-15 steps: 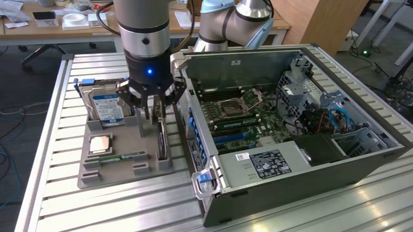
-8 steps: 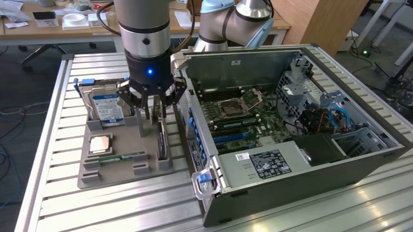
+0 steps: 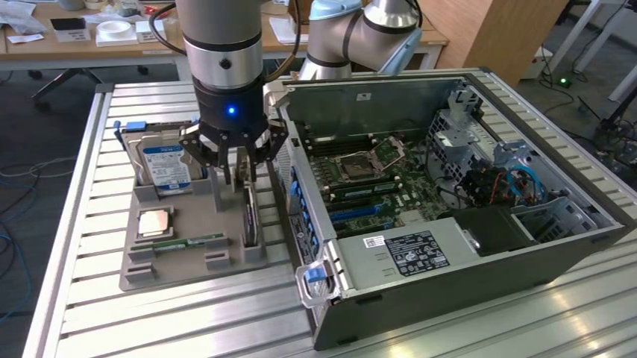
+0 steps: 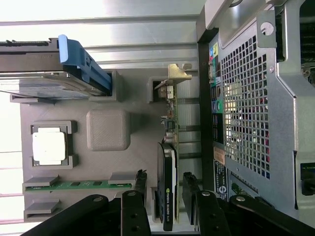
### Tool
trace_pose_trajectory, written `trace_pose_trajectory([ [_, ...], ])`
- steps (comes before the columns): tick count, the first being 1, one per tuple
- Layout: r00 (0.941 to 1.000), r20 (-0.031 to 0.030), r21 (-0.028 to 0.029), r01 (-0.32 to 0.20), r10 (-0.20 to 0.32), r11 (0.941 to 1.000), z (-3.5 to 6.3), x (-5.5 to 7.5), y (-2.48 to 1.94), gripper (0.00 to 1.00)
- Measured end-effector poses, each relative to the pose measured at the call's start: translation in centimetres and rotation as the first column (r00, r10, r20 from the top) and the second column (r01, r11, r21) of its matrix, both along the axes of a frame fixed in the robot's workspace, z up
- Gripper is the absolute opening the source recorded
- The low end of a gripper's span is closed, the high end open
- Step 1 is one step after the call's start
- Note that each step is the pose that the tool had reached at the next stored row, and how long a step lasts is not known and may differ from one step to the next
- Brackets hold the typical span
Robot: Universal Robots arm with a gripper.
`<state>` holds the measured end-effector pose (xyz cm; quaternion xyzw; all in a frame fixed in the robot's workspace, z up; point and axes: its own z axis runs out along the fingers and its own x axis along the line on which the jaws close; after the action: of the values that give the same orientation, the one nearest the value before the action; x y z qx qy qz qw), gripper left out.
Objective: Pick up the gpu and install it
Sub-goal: 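Pick up the gpu and move the gpu toward the slot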
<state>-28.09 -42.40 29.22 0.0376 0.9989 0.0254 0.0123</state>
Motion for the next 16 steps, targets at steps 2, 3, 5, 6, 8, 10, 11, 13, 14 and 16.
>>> trace_pose_trajectory([
  [2,1.0000,0.0000,0.0000,0.000,0.000,1.0000,0.00,0.00,0.00,0.43],
  [3,1.0000,0.0000,-0.0001,0.000,0.000,1.0000,0.00,0.00,0.00,0.43],
  [5,1.0000,0.0000,-0.0001,0.000,0.000,1.0000,-0.01,0.00,0.00,0.43],
  [6,1.0000,0.0000,-0.0001,0.000,0.000,1.0000,-0.02,0.00,0.00,0.43],
  [8,1.0000,0.0002,0.0001,0.000,0.000,1.0000,-0.10,0.00,0.00,0.43],
  [10,1.0000,0.0001,0.0000,0.000,0.000,1.0000,-0.27,0.00,0.00,0.43],
  [11,1.0000,0.0000,0.0000,0.000,0.000,1.0000,-0.37,0.00,0.00,0.43],
  [13,1.0000,-0.0001,-0.0001,0.000,0.000,1.0000,-0.48,0.00,0.00,0.43],
  [14,1.0000,0.0000,0.0000,0.000,0.000,1.0000,-0.54,0.00,0.00,0.43],
  [16,1.0000,0.0000,0.0000,0.000,0.000,1.0000,-0.79,0.00,0.00,0.43],
])
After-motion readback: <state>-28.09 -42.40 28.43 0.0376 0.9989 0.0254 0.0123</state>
